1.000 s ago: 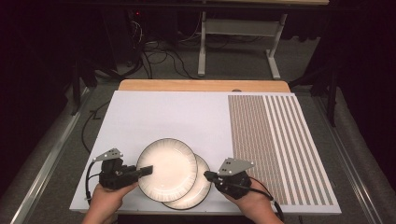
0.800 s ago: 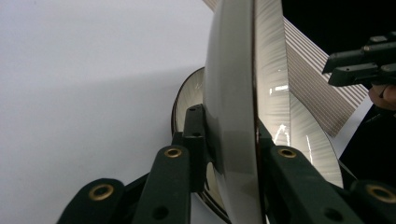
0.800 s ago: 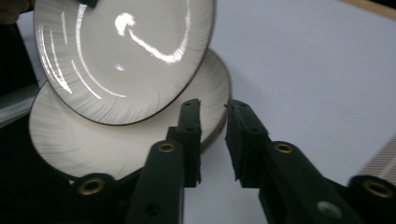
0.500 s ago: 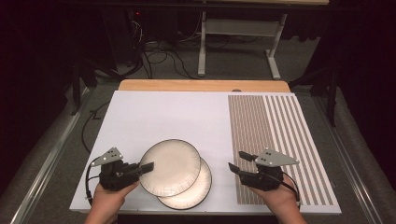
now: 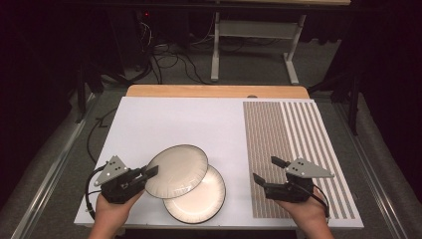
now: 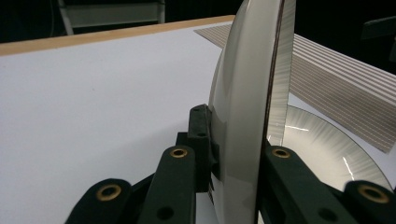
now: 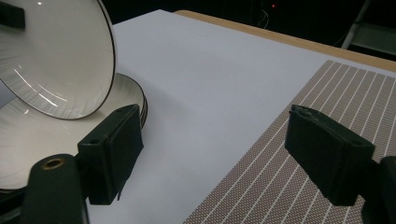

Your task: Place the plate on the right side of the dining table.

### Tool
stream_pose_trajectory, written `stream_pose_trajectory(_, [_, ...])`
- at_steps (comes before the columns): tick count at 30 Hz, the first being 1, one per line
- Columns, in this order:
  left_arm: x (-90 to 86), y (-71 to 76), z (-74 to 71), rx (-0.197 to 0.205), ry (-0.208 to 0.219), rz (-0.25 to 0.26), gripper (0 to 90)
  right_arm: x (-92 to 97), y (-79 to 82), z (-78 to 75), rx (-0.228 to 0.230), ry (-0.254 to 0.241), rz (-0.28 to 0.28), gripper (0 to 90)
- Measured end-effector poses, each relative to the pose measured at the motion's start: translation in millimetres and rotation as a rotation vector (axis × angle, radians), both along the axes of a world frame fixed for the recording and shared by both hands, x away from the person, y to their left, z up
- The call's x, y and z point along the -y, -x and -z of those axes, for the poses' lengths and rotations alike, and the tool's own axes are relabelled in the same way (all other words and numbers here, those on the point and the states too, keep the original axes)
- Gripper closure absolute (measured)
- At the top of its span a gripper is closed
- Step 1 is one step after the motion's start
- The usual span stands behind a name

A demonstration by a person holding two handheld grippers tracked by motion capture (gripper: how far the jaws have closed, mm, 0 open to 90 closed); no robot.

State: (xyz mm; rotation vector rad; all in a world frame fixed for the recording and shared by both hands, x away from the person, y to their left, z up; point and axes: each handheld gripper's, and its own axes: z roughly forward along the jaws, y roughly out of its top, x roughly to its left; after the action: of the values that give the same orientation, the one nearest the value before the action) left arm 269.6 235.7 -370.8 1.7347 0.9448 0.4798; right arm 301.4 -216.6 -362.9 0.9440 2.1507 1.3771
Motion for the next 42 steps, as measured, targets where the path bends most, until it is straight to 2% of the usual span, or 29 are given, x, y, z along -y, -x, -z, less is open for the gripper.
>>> stream_pose_trajectory(4, [-2.8,4.9,-0.8,0.055,-0.013,0.009,80.4,4.4,1.1,-2.5,0.017,-0.029,0.013,11.2])
stream_pose_trajectory(5, [-2.8,4.9,-0.8,0.055,-0.013,0.009,80.4,4.4,1.1,-2.5,0.017,-0.029,0.013,11.2])
stream_pose_trajectory(6, [-3.7,7.4,0.3,0.081,-0.013,0.004,80.3,6.4,1.0,-3.2,0.026,-0.038,0.013,4.2])
stream_pose_trajectory(7, [-3.9,8.4,1.0,0.088,-0.008,0.006,80.3,7.4,0.4,-3.1,0.03,-0.041,0.015,0.3])
stream_pose_trajectory(9, [-3.7,9.9,1.8,0.104,-0.012,0.011,80.3,9.8,0.0,-2.8,0.043,-0.052,0.018,0.3])
stream_pose_trajectory(15, [-5.7,10.3,3.4,0.109,-0.006,0.015,80.3,13.1,-0.2,-1.1,0.049,-0.06,0.022,0.3])
stream_pose_trajectory(17, [-6.8,10.2,4.3,0.107,0.002,0.016,80.2,9.3,-0.1,-1.5,0.049,-0.053,0.012,0.3])
stream_pose_trajectory(21, [-5.8,11.3,3.6,0.112,-0.011,0.014,80.2,-0.3,0.7,-3.0,0.05,-0.046,-0.016,0.5])
stream_pose_trajectory(25, [-4.4,11.3,3.6,0.111,-0.016,0.026,80.2,-25.6,-0.6,-3.7,0.061,-0.042,-0.066,1.0])
stream_pose_trajectory(27, [-3.9,10.8,3.7,0.111,-0.018,0.03,80.2,-37.0,-2.5,-3.3,0.051,-0.046,-0.082,1.1])
stream_pose_trajectory(28, [-3.9,10.8,3.7,0.111,-0.018,0.03,80.1,-37.0,-2.5,-3.3,0.051,-0.046,-0.082,1.1])
stream_pose_trajectory(31, [-3.5,11.0,3.5,0.113,-0.02,0.03,80.1,-58.4,-8.0,-2.2,0.045,-0.029,-0.116,3.2])
stream_pose_trajectory(33, [-3.9,10.8,3.7,0.113,-0.019,0.032,80.1,-68.4,-11.4,-0.9,0.035,-0.031,-0.133,4.7])
stream_pose_trajectory(38, [-4.2,10.1,3.8,0.11,-0.017,0.033,80.1,-91.8,-15.3,4.5,0.006,-0.002,-0.168,10.0])
stream_pose_trajectory(42, [-4.3,10.1,3.8,0.109,-0.015,0.034,80.1,-102.8,-19.1,9.1,-0.011,0.013,-0.188,12.6])
